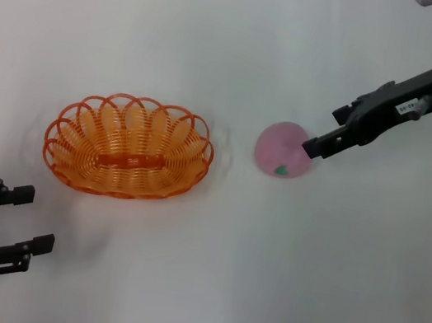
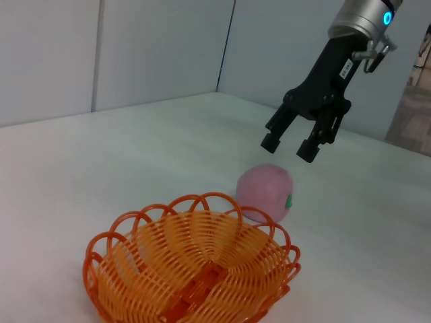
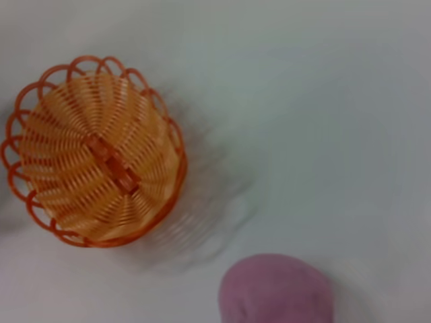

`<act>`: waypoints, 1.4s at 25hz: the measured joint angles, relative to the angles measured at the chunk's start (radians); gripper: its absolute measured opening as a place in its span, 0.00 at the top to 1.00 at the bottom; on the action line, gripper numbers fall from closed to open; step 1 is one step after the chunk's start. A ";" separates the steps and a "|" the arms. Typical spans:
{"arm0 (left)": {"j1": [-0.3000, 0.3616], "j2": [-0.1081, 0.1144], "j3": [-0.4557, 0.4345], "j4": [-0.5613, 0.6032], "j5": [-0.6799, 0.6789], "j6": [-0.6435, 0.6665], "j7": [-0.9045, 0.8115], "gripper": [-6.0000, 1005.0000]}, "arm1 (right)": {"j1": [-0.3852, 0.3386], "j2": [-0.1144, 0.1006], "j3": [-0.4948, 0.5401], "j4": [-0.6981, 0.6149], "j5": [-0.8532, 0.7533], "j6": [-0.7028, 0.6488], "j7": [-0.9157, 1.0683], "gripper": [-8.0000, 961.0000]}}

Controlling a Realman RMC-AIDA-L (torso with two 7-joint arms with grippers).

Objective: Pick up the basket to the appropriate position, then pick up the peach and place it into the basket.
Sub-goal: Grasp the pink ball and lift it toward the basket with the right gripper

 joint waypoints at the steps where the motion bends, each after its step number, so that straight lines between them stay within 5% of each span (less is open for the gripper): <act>1: 0.000 0.000 0.000 0.000 0.000 0.000 0.000 0.25 | 0.005 0.001 -0.004 0.001 0.000 0.002 0.001 0.03; 35: 0.003 0.000 0.000 0.009 0.001 0.015 -0.003 0.25 | 0.068 0.000 -0.157 0.199 0.051 0.200 0.058 0.05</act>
